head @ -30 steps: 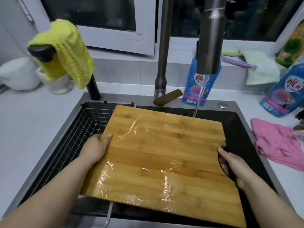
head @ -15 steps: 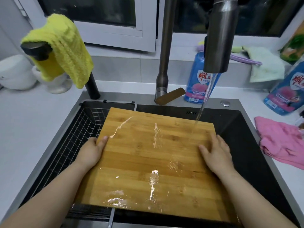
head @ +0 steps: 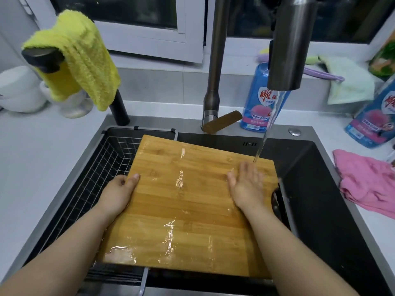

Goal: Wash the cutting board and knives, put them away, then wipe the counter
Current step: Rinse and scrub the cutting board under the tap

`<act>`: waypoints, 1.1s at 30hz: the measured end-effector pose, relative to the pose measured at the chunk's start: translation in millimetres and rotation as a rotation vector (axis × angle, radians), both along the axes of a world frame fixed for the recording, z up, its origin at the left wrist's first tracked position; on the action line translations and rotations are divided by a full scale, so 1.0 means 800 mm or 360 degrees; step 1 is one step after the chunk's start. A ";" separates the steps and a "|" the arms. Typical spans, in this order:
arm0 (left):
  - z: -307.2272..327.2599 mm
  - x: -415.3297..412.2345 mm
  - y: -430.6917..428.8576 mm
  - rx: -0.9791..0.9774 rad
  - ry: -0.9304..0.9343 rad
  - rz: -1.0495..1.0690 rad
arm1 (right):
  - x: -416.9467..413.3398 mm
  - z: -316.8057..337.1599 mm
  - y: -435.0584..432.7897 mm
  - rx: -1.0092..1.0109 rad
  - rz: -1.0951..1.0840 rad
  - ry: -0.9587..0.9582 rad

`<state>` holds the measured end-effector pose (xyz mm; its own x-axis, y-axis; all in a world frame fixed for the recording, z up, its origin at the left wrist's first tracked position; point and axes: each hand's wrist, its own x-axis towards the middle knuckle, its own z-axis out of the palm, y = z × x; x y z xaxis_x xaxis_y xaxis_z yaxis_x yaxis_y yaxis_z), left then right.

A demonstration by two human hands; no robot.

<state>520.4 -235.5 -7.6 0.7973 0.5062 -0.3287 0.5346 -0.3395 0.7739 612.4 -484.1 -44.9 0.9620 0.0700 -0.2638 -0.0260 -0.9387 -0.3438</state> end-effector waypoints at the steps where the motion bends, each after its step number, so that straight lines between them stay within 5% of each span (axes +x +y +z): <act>1: 0.000 0.000 0.000 -0.0012 0.0001 0.0010 | -0.006 0.003 0.014 0.0017 0.0131 -0.0045; 5: -0.003 -0.003 -0.002 -0.0092 -0.0011 0.0068 | -0.014 0.016 0.015 -0.0074 0.0615 -0.0165; 11: -0.011 0.000 -0.030 -0.0083 -0.0029 0.0211 | -0.019 0.015 0.017 -0.0085 0.0188 -0.0038; 15: -0.006 0.005 -0.035 -0.0034 -0.0064 0.0181 | -0.111 0.002 0.039 0.0118 0.0794 0.0033; 21: 0.000 0.001 -0.037 -0.0005 -0.0100 0.0129 | -0.072 -0.016 -0.067 -0.0068 0.0124 0.0274; 28: -0.003 -0.002 -0.034 -0.0174 -0.0089 0.0129 | -0.093 0.013 -0.015 -0.0015 0.0719 0.0008; 33: -0.005 -0.001 -0.033 -0.0184 -0.0103 0.0127 | -0.028 0.006 -0.066 -0.0139 0.0239 -0.0002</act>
